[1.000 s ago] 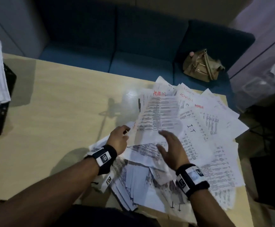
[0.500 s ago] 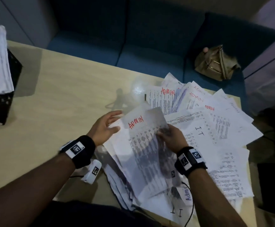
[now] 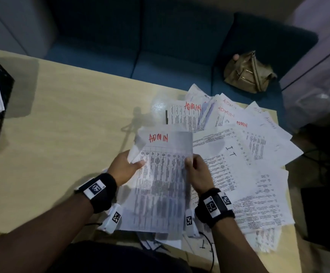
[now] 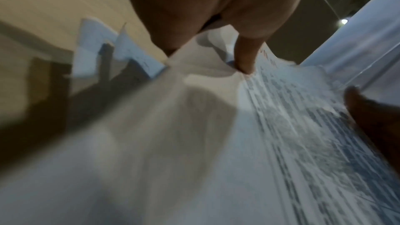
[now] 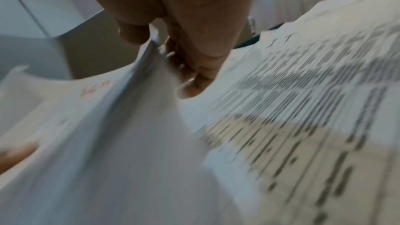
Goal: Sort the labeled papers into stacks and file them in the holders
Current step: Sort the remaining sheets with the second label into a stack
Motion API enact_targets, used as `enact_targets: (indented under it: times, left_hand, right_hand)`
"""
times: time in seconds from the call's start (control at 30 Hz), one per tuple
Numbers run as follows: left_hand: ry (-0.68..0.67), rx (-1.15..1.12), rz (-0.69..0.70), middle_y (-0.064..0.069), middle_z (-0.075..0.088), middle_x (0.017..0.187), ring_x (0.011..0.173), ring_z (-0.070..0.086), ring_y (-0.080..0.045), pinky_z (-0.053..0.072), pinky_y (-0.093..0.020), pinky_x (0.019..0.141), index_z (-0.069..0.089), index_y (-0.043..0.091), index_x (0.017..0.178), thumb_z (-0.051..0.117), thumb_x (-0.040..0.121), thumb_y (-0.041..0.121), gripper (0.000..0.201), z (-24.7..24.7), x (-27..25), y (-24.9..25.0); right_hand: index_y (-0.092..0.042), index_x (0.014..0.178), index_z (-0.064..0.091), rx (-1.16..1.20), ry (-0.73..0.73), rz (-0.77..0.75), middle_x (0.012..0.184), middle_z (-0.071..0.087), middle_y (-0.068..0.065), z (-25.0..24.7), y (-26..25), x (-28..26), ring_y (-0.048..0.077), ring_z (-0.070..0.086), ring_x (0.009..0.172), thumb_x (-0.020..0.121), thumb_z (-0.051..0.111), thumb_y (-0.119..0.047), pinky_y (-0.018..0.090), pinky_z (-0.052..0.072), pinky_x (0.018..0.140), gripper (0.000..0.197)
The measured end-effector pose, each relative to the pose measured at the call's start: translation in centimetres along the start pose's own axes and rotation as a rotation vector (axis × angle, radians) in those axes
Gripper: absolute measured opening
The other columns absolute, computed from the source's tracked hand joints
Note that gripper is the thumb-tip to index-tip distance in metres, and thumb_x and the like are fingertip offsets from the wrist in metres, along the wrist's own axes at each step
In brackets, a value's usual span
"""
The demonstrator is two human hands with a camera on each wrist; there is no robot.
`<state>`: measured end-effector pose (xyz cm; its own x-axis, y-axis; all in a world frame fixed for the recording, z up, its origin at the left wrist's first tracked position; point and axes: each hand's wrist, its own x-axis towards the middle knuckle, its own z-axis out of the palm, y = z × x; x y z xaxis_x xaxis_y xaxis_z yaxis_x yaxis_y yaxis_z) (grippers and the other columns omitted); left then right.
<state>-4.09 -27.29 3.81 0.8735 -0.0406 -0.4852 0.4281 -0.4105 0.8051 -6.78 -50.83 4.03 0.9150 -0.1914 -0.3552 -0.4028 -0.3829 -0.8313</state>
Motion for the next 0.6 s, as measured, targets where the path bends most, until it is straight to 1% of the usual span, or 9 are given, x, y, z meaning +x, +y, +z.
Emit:
enact_targets:
  times: [0.07,0.17,0.23,0.33,0.4,0.47,0.5,0.53,0.6]
  left_hand:
    - [0.049,0.085,-0.021,-0.004,0.066,0.089,0.07,0.059,-0.018,0.047,-0.027,0.061,0.059,0.016,0.117,0.063,0.091,0.024,0.028,-0.6,0.1,-0.9]
    - [0.069,0.208,-0.021,-0.011,0.067,0.096,0.067,0.055,-0.015,0.04,-0.024,0.055,0.06,0.011,0.115,0.057,0.093,0.015,0.022,-2.3,0.3,-2.7]
    - [0.11,0.218,-0.046,-0.009,0.065,0.104,0.081,0.058,-0.023,0.043,-0.026,0.065,0.059,0.011,0.118,0.053,0.093,0.011,0.025,-3.4,0.4,-3.8]
    - [0.198,0.171,-0.104,-0.011,0.065,0.106,0.091,0.059,-0.03,0.045,-0.032,0.075,0.057,0.013,0.118,0.048,0.094,0.008,0.027,-4.5,0.5,-5.2]
    - [0.226,0.123,-0.128,-0.01,0.064,0.104,0.093,0.059,-0.03,0.042,-0.032,0.077,0.057,0.014,0.12,0.048,0.094,0.007,0.028,-4.9,0.5,-5.5]
    - [0.218,0.072,-0.136,-0.009,0.063,0.105,0.097,0.058,-0.029,0.041,-0.033,0.081,0.055,0.016,0.123,0.05,0.095,0.01,0.029,-5.1,0.3,-5.9]
    - [0.208,0.053,-0.135,-0.008,0.063,0.107,0.099,0.058,-0.03,0.042,-0.035,0.083,0.055,0.018,0.124,0.05,0.096,0.013,0.029,-5.1,0.2,-6.2]
    - [0.192,0.052,-0.141,-0.006,0.063,0.11,0.101,0.058,-0.03,0.043,-0.036,0.086,0.055,0.021,0.125,0.051,0.096,0.017,0.03,-5.1,-0.1,-6.4]
    - [0.172,-0.007,-0.156,-0.004,0.064,0.113,0.104,0.059,-0.03,0.045,-0.041,0.094,0.055,0.028,0.125,0.057,0.093,0.024,0.032,-5.2,-0.4,-6.9]
  right_hand:
    - [-0.017,0.115,0.053,-0.091,0.113,0.072,0.1,0.061,-0.003,-2.4,0.9,0.3,0.016,0.06,0.086,0.097,0.05,-0.032,0.022,0.045,0.067,0.024]
    - [-0.015,0.127,0.051,-0.442,0.15,0.027,0.116,0.059,0.005,-6.8,3.1,1.1,0.023,0.058,0.107,0.09,0.063,-0.029,0.031,0.045,0.088,0.042]
    - [-0.016,0.137,0.043,-0.738,0.04,-0.061,0.136,0.05,0.007,-8.2,4.6,1.8,0.024,0.051,0.12,0.088,0.062,-0.04,0.038,0.042,0.099,0.059]
    - [-0.026,0.151,0.016,-1.083,-0.24,-0.153,0.159,0.018,-0.001,-8.1,6.3,2.0,0.02,0.028,0.142,0.088,0.037,-0.066,0.043,0.028,0.114,0.077]
    - [-0.027,0.151,0.013,-1.141,-0.235,-0.127,0.157,0.023,0.0,-7.6,6.9,1.9,0.021,0.028,0.14,0.085,0.024,-0.07,0.042,0.027,0.113,0.079]
    - [-0.023,0.15,0.018,-1.142,-0.084,-0.151,0.142,0.043,0.008,-7.0,6.4,2.3,0.028,0.041,0.127,0.088,0.028,-0.066,0.041,0.035,0.104,0.077]
    - [-0.021,0.15,0.02,-1.118,-0.031,-0.184,0.137,0.046,0.01,-6.6,5.9,2.9,0.029,0.043,0.124,0.088,0.033,-0.065,0.042,0.035,0.102,0.077]
    - [-0.02,0.15,0.021,-1.094,-0.035,-0.215,0.139,0.044,0.009,-6.1,5.3,3.6,0.028,0.041,0.127,0.086,0.041,-0.066,0.042,0.033,0.105,0.08]
    - [-0.022,0.15,0.017,-1.103,-0.203,-0.257,0.153,0.027,0.003,-4.8,4.2,5.0,0.023,0.026,0.14,0.078,0.056,-0.066,0.042,0.019,0.116,0.092]
